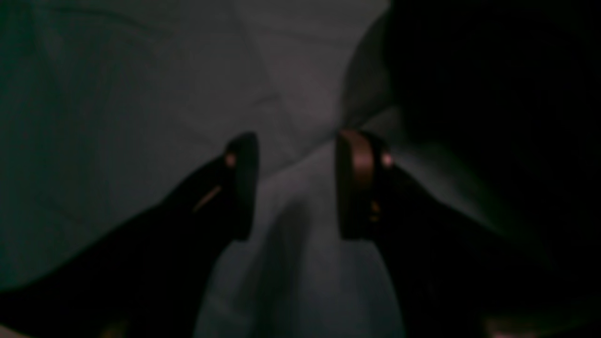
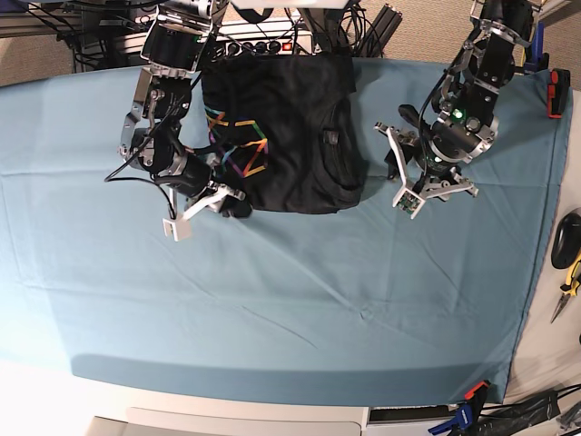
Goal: Fold the T-shirt properly
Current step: 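Move the right gripper to the shirt's side edge and grasp it, then raise the left gripper and bring it to the shirt's opposite side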
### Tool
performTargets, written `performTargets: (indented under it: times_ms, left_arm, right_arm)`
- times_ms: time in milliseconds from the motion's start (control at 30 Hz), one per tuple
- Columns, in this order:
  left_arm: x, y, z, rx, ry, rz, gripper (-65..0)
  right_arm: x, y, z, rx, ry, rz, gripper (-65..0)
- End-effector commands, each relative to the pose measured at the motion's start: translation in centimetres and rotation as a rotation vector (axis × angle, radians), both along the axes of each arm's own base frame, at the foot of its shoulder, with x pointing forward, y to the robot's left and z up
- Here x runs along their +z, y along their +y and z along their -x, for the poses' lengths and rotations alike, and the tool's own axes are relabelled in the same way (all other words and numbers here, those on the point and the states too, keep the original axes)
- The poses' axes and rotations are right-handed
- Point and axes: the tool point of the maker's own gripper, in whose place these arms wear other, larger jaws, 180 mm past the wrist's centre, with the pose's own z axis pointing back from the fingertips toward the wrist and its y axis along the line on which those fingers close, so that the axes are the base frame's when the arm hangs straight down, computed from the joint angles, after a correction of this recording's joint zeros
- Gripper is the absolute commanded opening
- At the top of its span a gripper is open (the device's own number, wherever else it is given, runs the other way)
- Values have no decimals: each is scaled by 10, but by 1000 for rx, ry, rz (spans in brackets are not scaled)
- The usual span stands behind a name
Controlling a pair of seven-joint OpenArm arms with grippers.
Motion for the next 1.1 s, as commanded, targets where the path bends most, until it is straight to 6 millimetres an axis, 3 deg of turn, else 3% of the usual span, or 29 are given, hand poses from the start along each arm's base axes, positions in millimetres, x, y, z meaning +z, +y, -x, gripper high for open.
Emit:
performTargets:
  times_ms: [0, 33, 133, 267, 400, 500, 633, 733, 1067]
  left_arm:
    - [21, 2, -14, 12, -62, 39, -371]
    - [26, 4, -16, 24, -56, 77, -371]
    - [37, 10, -16, 40, 2, 218, -371]
    - [58, 37, -9, 64, 26, 372, -371]
    - [62, 73, 11, 124, 73, 417, -371]
    - [50, 78, 37, 146, 158, 460, -371]
    - [28, 53, 87, 81, 316, 552, -371]
    - [17, 34, 114, 50, 400, 603, -371]
    - [0, -33, 149, -54, 523, 693, -371]
  right_arm:
    - [9, 0, -7, 5, -32, 2, -623]
    - [9, 0, -7, 5, -31, 5, -650]
    - [6, -2, -6, 6, -24, 28, -650]
    - [2, -6, -5, 5, -15, 60, -650]
    - [3, -6, -6, 2, -19, 59, -650]
    - [3, -6, -6, 1, -21, 59, -650]
    - [3, -7, -7, -1, -24, 59, -650]
    - [3, -8, -7, -1, -23, 63, -650]
    - [0, -11, -6, -1, -16, 86, -650]
